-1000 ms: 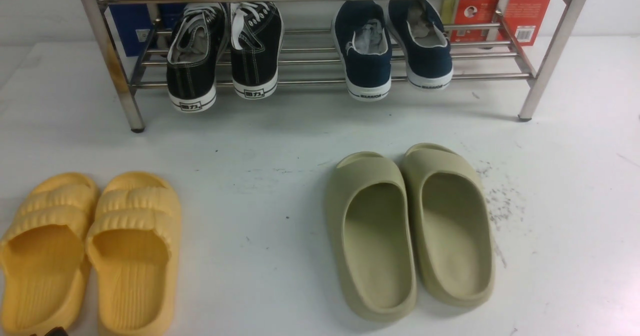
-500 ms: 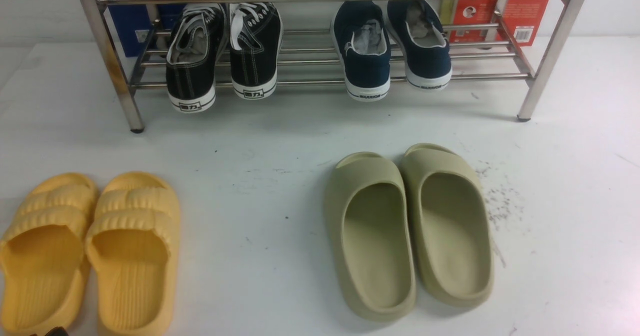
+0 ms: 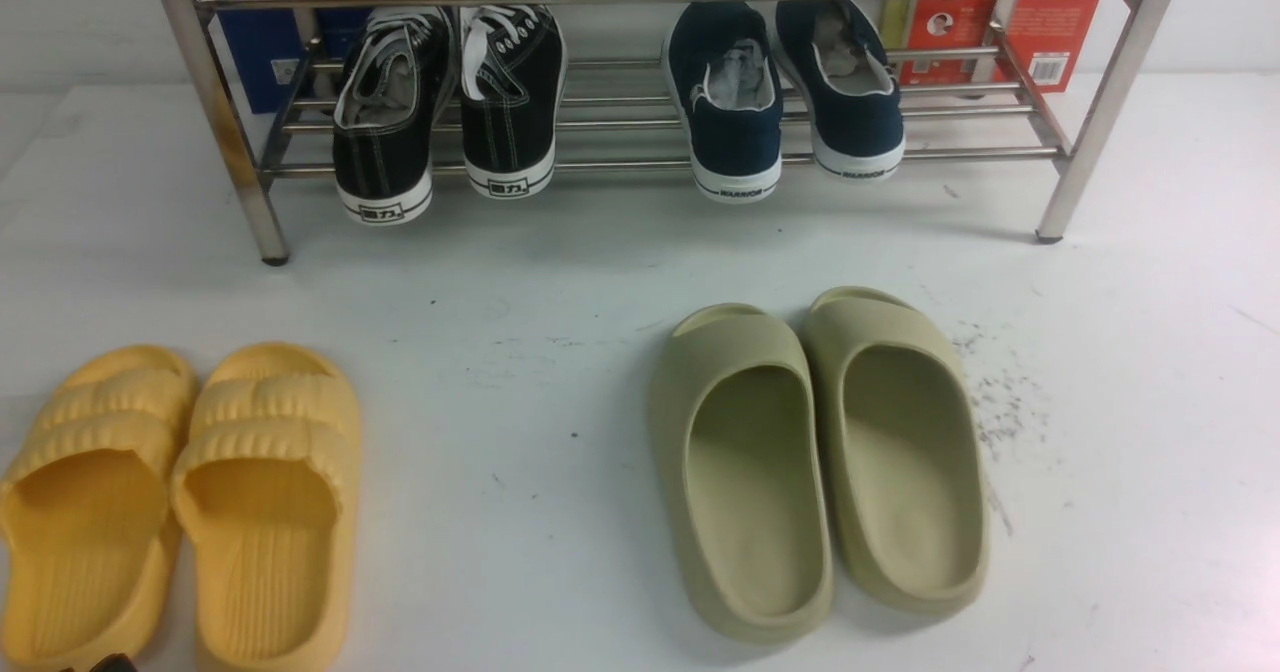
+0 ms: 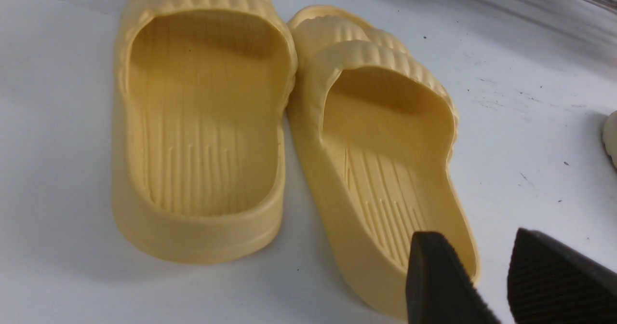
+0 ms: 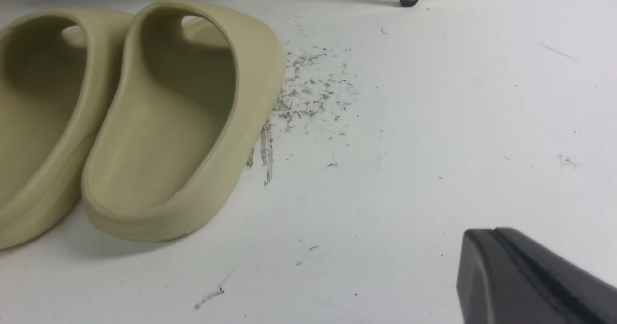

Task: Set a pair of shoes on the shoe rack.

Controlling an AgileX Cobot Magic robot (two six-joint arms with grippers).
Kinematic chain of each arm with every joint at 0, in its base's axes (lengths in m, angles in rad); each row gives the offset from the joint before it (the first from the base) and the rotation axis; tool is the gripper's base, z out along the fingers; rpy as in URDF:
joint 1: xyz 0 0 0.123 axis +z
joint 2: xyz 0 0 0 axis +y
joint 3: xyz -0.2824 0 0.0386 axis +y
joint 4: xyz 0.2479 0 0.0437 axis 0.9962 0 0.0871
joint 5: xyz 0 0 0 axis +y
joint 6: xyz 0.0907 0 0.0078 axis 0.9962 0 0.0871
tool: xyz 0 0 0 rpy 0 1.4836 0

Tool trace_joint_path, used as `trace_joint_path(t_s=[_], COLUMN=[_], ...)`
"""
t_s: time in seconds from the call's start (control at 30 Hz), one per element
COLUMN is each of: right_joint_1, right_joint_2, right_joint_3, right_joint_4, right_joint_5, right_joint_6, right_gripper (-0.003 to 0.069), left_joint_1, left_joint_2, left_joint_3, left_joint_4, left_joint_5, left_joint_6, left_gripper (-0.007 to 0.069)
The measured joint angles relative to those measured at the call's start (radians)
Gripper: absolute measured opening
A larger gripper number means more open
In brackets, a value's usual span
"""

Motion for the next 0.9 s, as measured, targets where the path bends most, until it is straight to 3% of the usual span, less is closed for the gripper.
trace_joint_path(t_s=[0.9], right_joint_1=[0.000], right_joint_2=[0.000], right_joint_3=[0.000], right_joint_4=[0.000], right_joint_5=[0.001], right_joint_6=[0.000], right_gripper=[0.0016], left_joint_1=[0.000], left_joint_2=[0.000], left_joint_3=[0.000], left_joint_4=[0.000], left_joint_5=[0.000], left_joint_6=[0.000], left_gripper=[0.0239])
